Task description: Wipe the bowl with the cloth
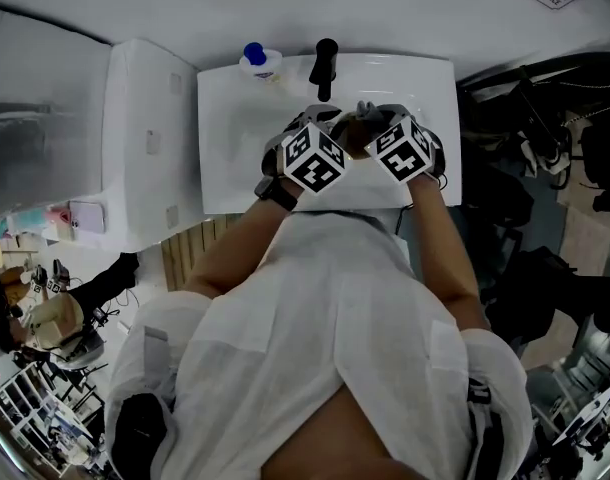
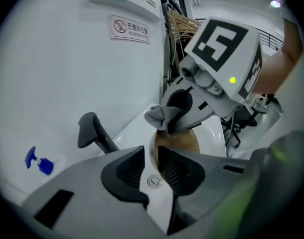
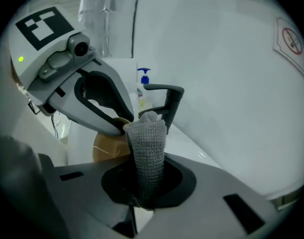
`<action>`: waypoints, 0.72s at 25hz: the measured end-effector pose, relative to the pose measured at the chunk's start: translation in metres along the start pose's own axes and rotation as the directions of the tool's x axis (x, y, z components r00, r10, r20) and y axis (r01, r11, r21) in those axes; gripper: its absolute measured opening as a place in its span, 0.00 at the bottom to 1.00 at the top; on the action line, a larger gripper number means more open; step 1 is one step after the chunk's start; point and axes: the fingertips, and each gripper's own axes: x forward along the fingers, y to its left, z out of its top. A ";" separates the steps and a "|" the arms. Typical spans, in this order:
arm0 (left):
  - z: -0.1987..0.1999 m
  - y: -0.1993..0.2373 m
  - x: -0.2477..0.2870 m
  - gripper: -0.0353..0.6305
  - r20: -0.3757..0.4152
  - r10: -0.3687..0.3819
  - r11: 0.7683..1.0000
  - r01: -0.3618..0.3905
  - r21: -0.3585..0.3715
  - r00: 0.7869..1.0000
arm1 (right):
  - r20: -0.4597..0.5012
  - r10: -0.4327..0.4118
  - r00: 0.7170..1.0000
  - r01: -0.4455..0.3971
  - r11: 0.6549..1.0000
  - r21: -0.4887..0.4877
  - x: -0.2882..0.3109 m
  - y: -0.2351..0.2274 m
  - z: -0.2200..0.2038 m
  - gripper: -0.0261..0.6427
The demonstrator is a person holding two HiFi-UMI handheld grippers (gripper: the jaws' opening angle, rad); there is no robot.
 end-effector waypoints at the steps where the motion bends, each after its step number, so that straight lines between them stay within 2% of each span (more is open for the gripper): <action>1: 0.001 -0.002 0.003 0.18 -0.021 -0.019 0.999 0.020 0.035 1.000 | -0.007 0.013 1.000 -0.014 0.999 -0.049 -0.001 0.002 0.003 0.10; 3: 0.004 -0.005 0.008 0.18 -0.058 -0.048 0.994 0.053 0.096 0.997 | -0.018 0.054 0.998 -0.056 0.990 -0.128 -0.001 0.010 0.008 0.10; 5: 0.006 -0.006 0.010 0.12 -0.094 -0.056 0.989 0.068 0.129 0.994 | -0.023 0.078 0.997 -0.080 0.984 -0.158 -0.001 0.014 0.012 0.10; 7: 0.008 -0.003 0.011 0.10 -0.100 -0.040 0.990 0.053 0.127 0.994 | -0.012 0.073 0.997 -0.074 0.988 -0.139 -0.002 0.013 0.015 0.10; 10: 0.017 0.007 0.009 0.09 -0.045 0.020 0.995 -0.015 0.102 0.999 | 0.028 0.040 0.999 -0.038 0.997 -0.066 -0.004 0.003 0.020 0.10; 14: 0.025 0.018 0.002 0.09 0.034 0.100 0.995 -0.101 0.020 0.994 | 0.105 0.004 0.994 -0.014 0.995 0.097 -0.007 -0.008 0.022 0.11; 18: 0.028 0.024 -0.002 0.11 0.108 0.141 0.983 -0.126 -0.135 0.984 | 0.198 -0.040 0.979 -0.019 0.957 0.290 -0.010 -0.016 0.018 0.11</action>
